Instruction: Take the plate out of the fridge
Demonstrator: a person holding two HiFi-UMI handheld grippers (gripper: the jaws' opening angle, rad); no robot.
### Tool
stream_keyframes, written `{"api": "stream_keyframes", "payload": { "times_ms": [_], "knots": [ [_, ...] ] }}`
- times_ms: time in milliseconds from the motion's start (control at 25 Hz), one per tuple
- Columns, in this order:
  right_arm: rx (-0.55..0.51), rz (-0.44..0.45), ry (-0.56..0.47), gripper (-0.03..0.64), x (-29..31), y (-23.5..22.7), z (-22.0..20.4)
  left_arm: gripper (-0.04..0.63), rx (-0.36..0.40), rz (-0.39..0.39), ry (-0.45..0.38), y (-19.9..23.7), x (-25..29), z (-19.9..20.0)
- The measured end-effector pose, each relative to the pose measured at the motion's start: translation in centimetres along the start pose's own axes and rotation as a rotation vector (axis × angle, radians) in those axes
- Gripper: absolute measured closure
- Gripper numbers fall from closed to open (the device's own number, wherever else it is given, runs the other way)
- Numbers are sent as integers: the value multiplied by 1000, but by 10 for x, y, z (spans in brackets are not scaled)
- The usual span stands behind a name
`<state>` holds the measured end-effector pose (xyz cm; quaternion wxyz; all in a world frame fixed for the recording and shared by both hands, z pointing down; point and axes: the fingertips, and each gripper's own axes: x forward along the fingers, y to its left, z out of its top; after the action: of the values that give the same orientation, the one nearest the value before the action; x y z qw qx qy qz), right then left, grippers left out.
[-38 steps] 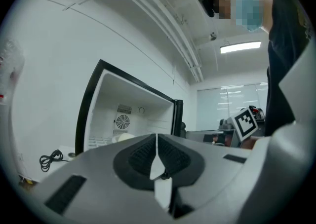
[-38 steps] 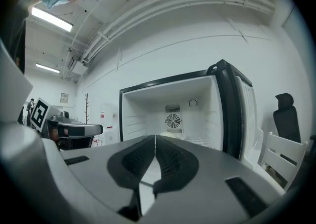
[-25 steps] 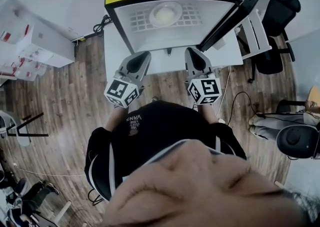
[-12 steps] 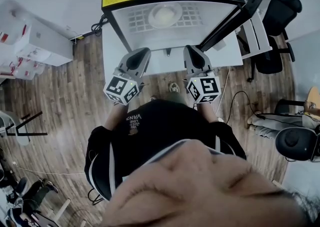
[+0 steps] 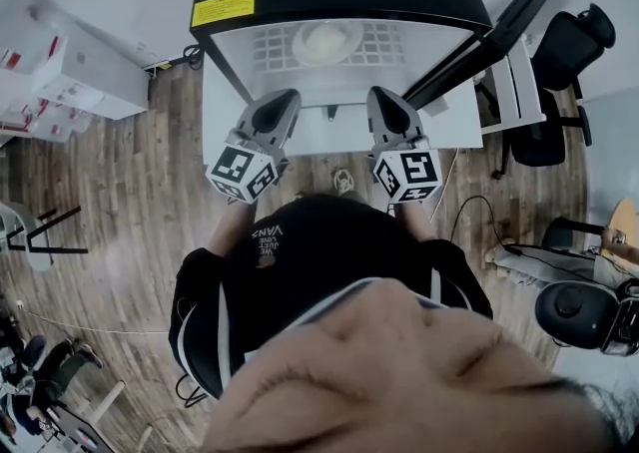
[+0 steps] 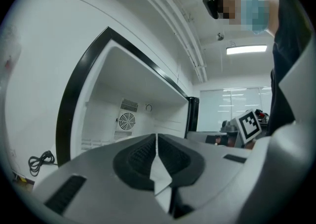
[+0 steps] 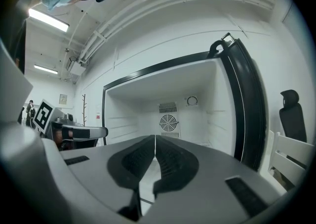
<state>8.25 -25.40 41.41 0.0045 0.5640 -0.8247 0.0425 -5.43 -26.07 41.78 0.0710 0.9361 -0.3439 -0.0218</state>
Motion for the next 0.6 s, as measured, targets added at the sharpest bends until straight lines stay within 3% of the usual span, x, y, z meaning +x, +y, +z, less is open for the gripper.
{"api": "stream_keyframes", "payload": {
  "times_ms": [320, 600],
  "knots": [
    [6, 44, 3, 604, 14, -12, 0, 571, -34, 51, -29, 18, 21, 10],
    [18, 57, -2, 604, 20, -24, 2, 571, -150, 97, -64, 35, 41, 22]
  ]
}}
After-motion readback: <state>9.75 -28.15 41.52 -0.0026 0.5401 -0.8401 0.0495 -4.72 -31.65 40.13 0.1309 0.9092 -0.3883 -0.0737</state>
